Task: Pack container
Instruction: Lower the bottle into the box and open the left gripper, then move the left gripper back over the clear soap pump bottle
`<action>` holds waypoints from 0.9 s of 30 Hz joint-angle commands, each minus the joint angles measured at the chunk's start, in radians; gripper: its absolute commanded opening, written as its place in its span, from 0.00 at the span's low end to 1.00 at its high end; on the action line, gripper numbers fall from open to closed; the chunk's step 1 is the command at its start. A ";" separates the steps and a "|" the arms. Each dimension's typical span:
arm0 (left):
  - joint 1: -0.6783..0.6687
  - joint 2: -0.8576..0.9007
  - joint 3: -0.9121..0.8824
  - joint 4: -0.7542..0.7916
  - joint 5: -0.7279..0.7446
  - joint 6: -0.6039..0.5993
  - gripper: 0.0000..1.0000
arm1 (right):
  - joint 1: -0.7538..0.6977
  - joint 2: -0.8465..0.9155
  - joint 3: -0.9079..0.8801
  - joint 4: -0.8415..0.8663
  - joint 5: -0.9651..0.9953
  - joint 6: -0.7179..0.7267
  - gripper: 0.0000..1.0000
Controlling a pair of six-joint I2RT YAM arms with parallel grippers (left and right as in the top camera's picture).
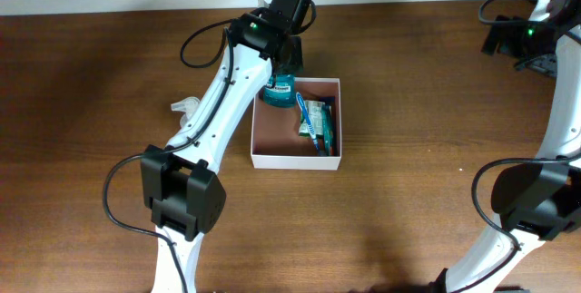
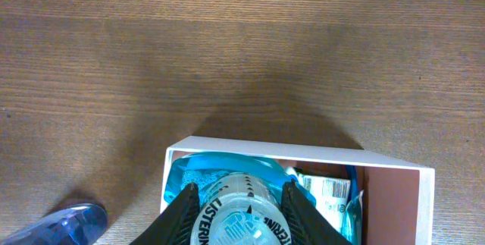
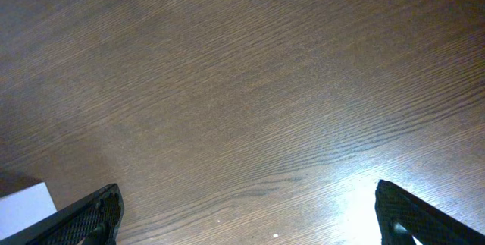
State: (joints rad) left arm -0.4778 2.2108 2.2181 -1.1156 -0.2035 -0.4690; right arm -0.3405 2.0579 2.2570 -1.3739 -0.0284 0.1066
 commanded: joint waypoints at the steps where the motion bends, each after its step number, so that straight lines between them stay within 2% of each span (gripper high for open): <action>1: -0.006 0.002 0.023 0.013 -0.030 -0.011 0.46 | -0.001 -0.020 0.006 0.000 -0.009 0.007 0.99; 2: -0.006 0.002 0.023 0.013 -0.030 -0.011 0.53 | -0.001 -0.020 0.006 0.000 -0.009 0.007 0.99; 4: -0.006 0.002 0.023 0.013 -0.030 -0.008 0.59 | -0.001 -0.020 0.006 0.000 -0.010 0.007 0.98; 14: 0.004 -0.013 0.064 0.000 -0.035 0.131 0.64 | -0.001 -0.020 0.006 0.000 -0.009 0.007 0.99; 19: 0.037 -0.036 0.169 -0.034 -0.132 0.131 0.65 | -0.001 -0.020 0.006 0.000 -0.009 0.007 0.98; 22: 0.068 -0.049 0.225 -0.054 -0.187 0.130 0.72 | -0.001 -0.020 0.006 0.000 -0.009 0.007 0.99; 24: 0.101 -0.060 0.256 -0.073 -0.186 0.130 0.74 | -0.001 -0.020 0.006 0.000 -0.009 0.007 0.99; 27: 0.150 -0.077 0.274 -0.122 -0.186 0.130 0.87 | -0.001 -0.020 0.006 0.000 -0.009 0.007 0.99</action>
State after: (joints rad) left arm -0.3851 2.1941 2.4557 -1.1992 -0.3431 -0.3527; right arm -0.3405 2.0579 2.2570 -1.3739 -0.0288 0.1066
